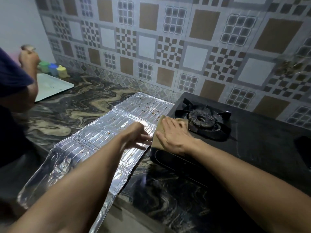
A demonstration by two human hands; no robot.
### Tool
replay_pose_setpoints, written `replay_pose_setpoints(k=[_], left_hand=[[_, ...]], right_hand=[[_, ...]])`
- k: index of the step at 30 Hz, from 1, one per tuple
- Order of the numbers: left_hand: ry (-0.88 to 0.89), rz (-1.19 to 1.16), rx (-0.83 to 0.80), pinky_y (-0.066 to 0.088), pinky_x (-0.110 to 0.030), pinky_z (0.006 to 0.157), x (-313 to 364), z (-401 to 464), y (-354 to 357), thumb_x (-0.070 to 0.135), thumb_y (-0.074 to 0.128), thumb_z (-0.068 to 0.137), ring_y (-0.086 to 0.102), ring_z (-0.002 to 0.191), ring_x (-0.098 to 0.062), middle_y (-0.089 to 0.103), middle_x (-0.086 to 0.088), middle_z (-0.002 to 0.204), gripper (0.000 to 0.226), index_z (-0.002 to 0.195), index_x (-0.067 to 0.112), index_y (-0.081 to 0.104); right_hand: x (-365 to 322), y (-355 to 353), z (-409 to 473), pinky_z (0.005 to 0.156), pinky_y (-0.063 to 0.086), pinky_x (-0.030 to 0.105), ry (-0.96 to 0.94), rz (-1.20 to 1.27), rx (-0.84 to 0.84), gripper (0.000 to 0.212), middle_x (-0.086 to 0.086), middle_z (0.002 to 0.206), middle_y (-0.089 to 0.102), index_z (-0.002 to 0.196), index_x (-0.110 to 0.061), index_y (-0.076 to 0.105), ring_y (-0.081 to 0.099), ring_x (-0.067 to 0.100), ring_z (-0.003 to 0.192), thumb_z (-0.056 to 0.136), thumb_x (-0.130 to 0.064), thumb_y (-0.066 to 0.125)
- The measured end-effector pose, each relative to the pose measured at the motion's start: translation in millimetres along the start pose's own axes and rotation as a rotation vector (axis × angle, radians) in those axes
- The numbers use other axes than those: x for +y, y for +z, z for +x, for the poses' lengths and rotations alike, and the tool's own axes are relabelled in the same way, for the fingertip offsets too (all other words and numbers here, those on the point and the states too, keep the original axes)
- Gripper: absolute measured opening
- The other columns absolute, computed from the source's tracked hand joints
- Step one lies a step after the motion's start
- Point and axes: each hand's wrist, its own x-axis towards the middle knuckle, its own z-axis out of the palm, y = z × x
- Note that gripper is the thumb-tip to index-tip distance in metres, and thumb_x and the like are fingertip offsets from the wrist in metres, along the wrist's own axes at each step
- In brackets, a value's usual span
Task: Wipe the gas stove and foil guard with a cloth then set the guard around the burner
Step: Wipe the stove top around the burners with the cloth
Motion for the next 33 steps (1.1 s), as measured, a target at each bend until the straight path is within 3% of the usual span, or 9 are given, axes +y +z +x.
replay_pose_setpoints(k=[4, 9, 14, 16, 19, 23, 26, 29, 33], left_hand=[[0.009, 0.005, 0.014, 0.043, -0.052, 0.102, -2, 1, -2, 0.010, 0.028, 0.084, 0.068, 0.083, -0.024, 0.074, -0.007, 0.075, 0.031, 0.102, 0.006, 0.053], [0.044, 0.035, 0.045, 0.050, -0.048, 0.089, -4, 6, -1, 0.012, 0.026, 0.088, 0.069, 0.089, -0.028, 0.074, -0.016, 0.098, 0.031, 0.114, 0.008, 0.043], [0.055, 0.127, -0.007, 0.051, -0.041, 0.078, 6, 10, -1, 0.018, 0.039, 0.090, 0.066, 0.080, -0.024, 0.072, -0.013, 0.098, 0.011, 0.092, 0.016, 0.049], [0.042, 0.159, -0.016, 0.052, -0.043, 0.081, 12, 10, 0, 0.017, 0.043, 0.091, 0.064, 0.078, -0.024, 0.069, -0.013, 0.093, 0.011, 0.092, 0.014, 0.053], [0.012, 0.223, -0.079, 0.048, -0.051, 0.091, 21, 10, -1, 0.029, 0.054, 0.077, 0.064, 0.083, -0.025, 0.065, -0.013, 0.097, 0.027, 0.099, 0.012, 0.058], [-0.027, 0.419, -0.070, 0.051, -0.051, 0.092, 29, 14, 6, 0.040, 0.071, 0.075, 0.064, 0.093, -0.024, 0.068, -0.013, 0.107, 0.044, 0.107, 0.011, 0.068], [-0.034, 0.489, 0.020, 0.056, -0.049, 0.086, 33, 20, 10, 0.042, 0.077, 0.075, 0.067, 0.095, -0.024, 0.070, -0.012, 0.109, 0.049, 0.109, 0.008, 0.067], [-0.048, 0.519, 0.068, 0.058, -0.045, 0.082, 36, 25, 15, 0.046, 0.075, 0.076, 0.067, 0.093, -0.024, 0.069, -0.012, 0.108, 0.051, 0.109, 0.007, 0.069], [-0.040, 0.467, 0.152, 0.056, -0.047, 0.085, 41, 35, 19, 0.052, 0.073, 0.076, 0.066, 0.101, -0.025, 0.067, -0.011, 0.115, 0.055, 0.113, 0.012, 0.067]], right_hand=[[1, -8, 34, 0.110, 0.013, 0.057, 0.026, -0.065, 0.039, 0.067, 0.008, 0.155, 0.023, 0.148, -0.010, 0.022, 0.020, 0.027, 0.141, 0.096, -0.052, 0.012], [6, -38, 73, 0.103, 0.013, 0.063, 0.030, -0.402, -0.092, 0.036, 0.006, 0.126, 0.057, 0.111, -0.024, 0.059, 0.038, 0.031, 0.124, 0.097, -0.036, 0.027], [7, -66, 93, 0.110, 0.007, 0.064, -0.052, -0.508, -0.235, 0.040, 0.006, 0.135, 0.055, 0.121, -0.024, 0.058, 0.040, 0.034, 0.131, 0.101, -0.042, 0.029], [7, -80, 97, 0.110, 0.024, 0.051, -0.066, -0.377, -0.413, 0.052, 0.007, 0.142, 0.049, 0.133, -0.016, 0.052, 0.044, 0.029, 0.130, 0.100, -0.050, 0.032], [19, -94, 104, 0.093, 0.044, 0.034, -0.137, -0.218, -0.595, 0.056, 0.000, 0.136, 0.051, 0.138, -0.017, 0.049, 0.052, 0.024, 0.120, 0.090, -0.040, 0.063], [35, -86, 124, 0.073, 0.047, 0.029, -0.274, -0.223, -0.562, 0.041, 0.005, 0.104, 0.069, 0.112, -0.011, 0.066, 0.059, 0.016, 0.088, 0.079, -0.033, 0.077], [41, -89, 145, 0.057, 0.039, 0.025, -0.281, -0.197, -0.529, 0.019, -0.001, 0.072, 0.058, 0.085, -0.014, 0.066, 0.048, 0.012, 0.065, 0.079, -0.029, 0.077], [53, -94, 165, 0.052, 0.040, 0.022, -0.276, -0.227, -0.429, 0.022, 0.000, 0.077, 0.062, 0.099, -0.010, 0.071, 0.052, 0.013, 0.065, 0.081, -0.023, 0.075], [68, -94, 182, 0.055, 0.040, 0.023, -0.335, -0.209, -0.460, 0.019, 0.003, 0.079, 0.060, 0.093, -0.010, 0.071, 0.052, 0.016, 0.074, 0.082, -0.025, 0.074]])
